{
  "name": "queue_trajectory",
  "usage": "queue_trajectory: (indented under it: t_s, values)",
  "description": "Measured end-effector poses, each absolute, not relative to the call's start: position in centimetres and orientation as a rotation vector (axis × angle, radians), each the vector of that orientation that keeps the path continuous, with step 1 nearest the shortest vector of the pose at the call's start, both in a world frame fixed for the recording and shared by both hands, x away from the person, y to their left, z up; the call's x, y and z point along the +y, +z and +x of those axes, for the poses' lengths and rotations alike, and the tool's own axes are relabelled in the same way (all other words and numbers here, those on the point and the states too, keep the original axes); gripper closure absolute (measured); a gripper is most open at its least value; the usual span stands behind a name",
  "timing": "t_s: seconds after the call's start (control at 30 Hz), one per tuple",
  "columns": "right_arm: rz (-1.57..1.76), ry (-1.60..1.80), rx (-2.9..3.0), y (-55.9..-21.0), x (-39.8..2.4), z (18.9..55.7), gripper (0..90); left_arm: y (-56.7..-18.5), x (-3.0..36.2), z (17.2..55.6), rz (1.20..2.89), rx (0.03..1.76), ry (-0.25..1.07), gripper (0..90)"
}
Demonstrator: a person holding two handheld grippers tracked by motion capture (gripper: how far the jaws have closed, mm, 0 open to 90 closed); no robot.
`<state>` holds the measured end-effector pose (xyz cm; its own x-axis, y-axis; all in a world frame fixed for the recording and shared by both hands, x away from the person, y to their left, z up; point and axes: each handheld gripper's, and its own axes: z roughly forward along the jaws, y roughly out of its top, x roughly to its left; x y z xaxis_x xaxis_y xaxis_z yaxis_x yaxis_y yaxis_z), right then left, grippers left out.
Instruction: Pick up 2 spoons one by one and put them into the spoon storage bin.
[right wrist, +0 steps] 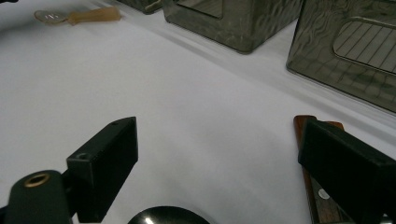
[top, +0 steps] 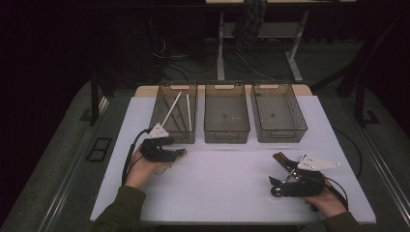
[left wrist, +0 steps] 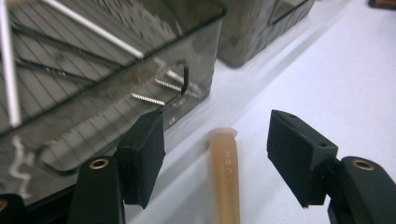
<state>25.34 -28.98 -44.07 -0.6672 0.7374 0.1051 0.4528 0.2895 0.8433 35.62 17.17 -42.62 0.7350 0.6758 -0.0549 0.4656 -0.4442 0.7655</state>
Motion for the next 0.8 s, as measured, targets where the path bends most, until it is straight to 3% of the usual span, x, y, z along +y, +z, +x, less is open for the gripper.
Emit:
queue_trajectory:
  t_s: [0.43,0.8]
  values:
    - [1.081,1.319,2.261,-44.1,-29.0,25.3,11.5,-43.7,16.2,36.0,2.181,0.856,0.277,44.4]
    - [1.081,1.317,2.262,-44.1,-29.0,25.3,11.5,-44.1,16.2,36.4,2.171,0.886,0.225,64.3]
